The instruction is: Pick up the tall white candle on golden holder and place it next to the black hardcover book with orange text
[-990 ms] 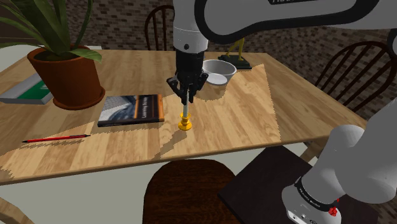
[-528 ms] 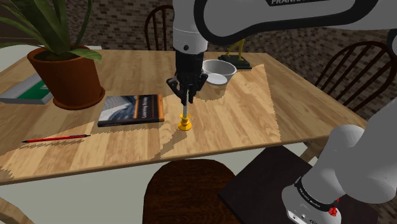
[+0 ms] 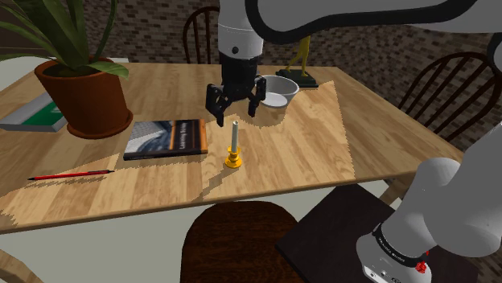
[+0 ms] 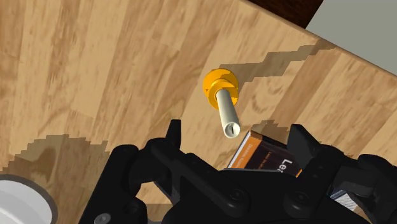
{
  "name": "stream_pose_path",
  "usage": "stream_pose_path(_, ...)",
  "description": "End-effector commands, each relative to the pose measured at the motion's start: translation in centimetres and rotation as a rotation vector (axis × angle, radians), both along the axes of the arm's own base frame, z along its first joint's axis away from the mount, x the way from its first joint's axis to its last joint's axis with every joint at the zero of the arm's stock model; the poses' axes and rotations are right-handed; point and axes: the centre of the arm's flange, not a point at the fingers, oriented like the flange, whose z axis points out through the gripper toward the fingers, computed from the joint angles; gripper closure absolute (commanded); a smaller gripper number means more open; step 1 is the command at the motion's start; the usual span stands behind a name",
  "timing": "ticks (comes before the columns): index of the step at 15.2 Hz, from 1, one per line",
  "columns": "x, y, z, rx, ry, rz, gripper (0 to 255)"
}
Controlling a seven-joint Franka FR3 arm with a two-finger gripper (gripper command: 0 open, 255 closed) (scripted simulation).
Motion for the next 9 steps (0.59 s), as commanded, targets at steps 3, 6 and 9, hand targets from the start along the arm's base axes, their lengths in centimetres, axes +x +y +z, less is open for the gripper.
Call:
stream_pose_path(3,-0.3,0.1,3.3,0.000,0.001,0.000,0)
stream_pose_path(6,-0.3,0.1,3.3,0.000,0.001,0.000,0)
stream_pose_path(9,-0.3,0.1,3.3,0.000,0.001,0.000,0)
